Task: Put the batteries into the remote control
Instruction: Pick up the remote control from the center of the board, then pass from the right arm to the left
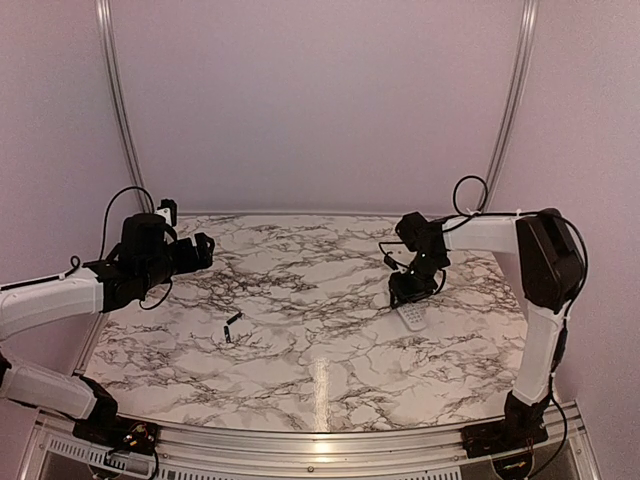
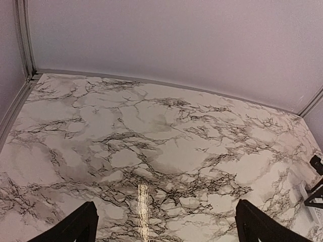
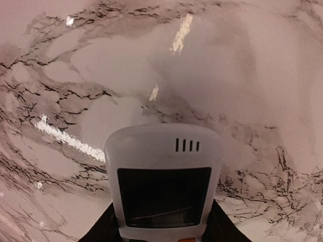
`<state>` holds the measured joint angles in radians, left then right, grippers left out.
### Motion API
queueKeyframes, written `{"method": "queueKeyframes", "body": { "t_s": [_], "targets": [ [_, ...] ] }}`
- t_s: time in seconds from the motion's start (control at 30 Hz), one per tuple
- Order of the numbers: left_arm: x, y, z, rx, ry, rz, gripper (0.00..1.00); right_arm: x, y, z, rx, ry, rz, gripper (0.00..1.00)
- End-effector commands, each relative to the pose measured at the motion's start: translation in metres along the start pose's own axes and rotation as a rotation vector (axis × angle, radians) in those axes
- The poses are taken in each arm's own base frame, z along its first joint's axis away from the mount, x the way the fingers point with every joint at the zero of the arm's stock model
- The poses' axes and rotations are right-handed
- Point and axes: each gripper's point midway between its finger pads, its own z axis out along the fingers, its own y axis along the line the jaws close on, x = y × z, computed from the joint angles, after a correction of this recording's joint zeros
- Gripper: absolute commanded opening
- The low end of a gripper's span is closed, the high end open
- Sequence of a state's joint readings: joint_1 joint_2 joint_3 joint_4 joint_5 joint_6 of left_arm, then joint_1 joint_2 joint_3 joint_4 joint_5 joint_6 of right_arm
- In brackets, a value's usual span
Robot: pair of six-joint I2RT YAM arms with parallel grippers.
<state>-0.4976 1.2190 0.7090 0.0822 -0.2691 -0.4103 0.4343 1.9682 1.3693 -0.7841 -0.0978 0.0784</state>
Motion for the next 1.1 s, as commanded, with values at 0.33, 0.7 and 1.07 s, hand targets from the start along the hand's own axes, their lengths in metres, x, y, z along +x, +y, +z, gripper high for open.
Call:
{"method": "queueKeyframes", "body": {
  "t_s": [0.33, 0.7, 1.07],
  "targets": [
    [-0.011, -0.092, -0.045, 0.577, -0.067, 0.063, 0.99, -0.112, 0.117, -0.189, -0.631, -0.691, -0.14, 0.34],
    [-0.014, -0.186, -0.099, 1.012, -0.095, 0.151, 0.99, -0.114, 0.223, -0.302, -1.052, -0.944, -0.408, 0.36],
    [-0.016, -0.232, -0.109, 1.139, -0.089, 0.152, 0.99, -0.079, 0.286, -0.331, -1.255, -0.96, -0.567, 0.37]
  ]
}}
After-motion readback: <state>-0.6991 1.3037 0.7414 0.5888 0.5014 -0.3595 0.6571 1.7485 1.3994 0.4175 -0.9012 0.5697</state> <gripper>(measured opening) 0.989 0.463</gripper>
